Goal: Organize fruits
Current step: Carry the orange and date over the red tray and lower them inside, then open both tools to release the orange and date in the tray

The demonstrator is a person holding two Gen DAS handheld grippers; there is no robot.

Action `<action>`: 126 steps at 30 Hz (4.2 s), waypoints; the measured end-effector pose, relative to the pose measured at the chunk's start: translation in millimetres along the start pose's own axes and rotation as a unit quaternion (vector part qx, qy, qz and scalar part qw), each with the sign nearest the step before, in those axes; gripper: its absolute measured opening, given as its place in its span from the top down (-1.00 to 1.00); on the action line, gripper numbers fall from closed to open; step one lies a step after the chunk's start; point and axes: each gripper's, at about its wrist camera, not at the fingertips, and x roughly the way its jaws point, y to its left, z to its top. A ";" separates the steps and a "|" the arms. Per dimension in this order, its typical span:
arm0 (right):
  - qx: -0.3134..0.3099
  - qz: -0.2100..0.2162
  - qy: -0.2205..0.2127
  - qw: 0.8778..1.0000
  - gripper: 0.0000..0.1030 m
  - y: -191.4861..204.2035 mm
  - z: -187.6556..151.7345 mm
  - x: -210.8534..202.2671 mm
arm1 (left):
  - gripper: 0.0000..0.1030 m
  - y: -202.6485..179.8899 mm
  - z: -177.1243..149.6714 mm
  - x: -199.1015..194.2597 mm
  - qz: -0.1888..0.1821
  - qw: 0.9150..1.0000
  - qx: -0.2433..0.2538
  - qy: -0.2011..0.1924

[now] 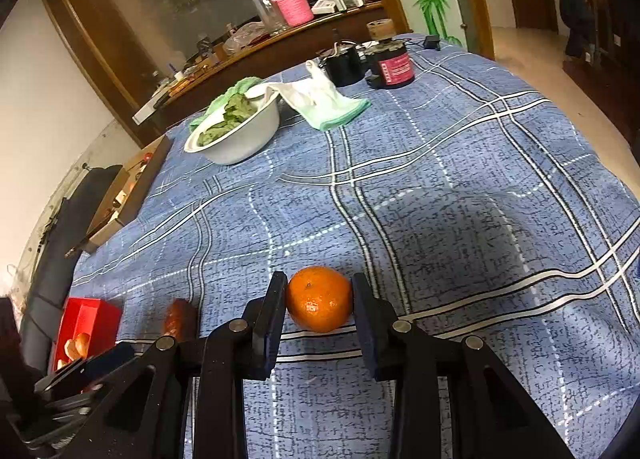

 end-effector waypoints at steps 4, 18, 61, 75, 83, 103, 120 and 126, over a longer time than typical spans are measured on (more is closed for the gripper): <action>0.000 0.019 -0.002 1.000 0.33 1.6 1.4 -2.9 | -0.16 -22.8 10.4 26.1 0.016 0.999 0.032 0.005; 0.006 0.047 0.008 0.999 0.33 2.3 1.2 1.9 | 0.50 16.8 -6.3 -19.2 0.015 0.999 -0.022 -0.033; -0.285 0.104 0.105 0.947 0.30 298.9 -146.6 21.4 | 0.03 226.4 -130.4 -171.5 0.057 0.965 -0.229 -0.111; -0.333 0.061 0.059 0.939 0.31 311.2 -163.2 4.7 | 0.00 228.1 -128.9 -183.4 0.067 0.962 -0.232 -0.130; -0.375 0.015 0.034 0.926 0.31 320.2 -174.7 -0.9 | -0.06 230.9 -131.1 -186.6 0.085 0.958 -0.237 -0.136; -0.395 -0.005 0.024 0.918 0.30 325.3 -179.8 -2.9 | -0.24 234.5 -132.8 -188.1 0.089 0.955 -0.249 -0.137; -0.378 0.105 0.066 0.918 -0.13 332.4 -187.6 -20.9 | -0.29 238.8 -134.7 -188.7 0.091 0.952 -0.260 -0.137; -0.364 0.109 0.050 0.924 -0.17 325.8 -184.1 -35.8 | -0.29 231.4 -131.6 -190.0 0.093 0.954 -0.249 -0.137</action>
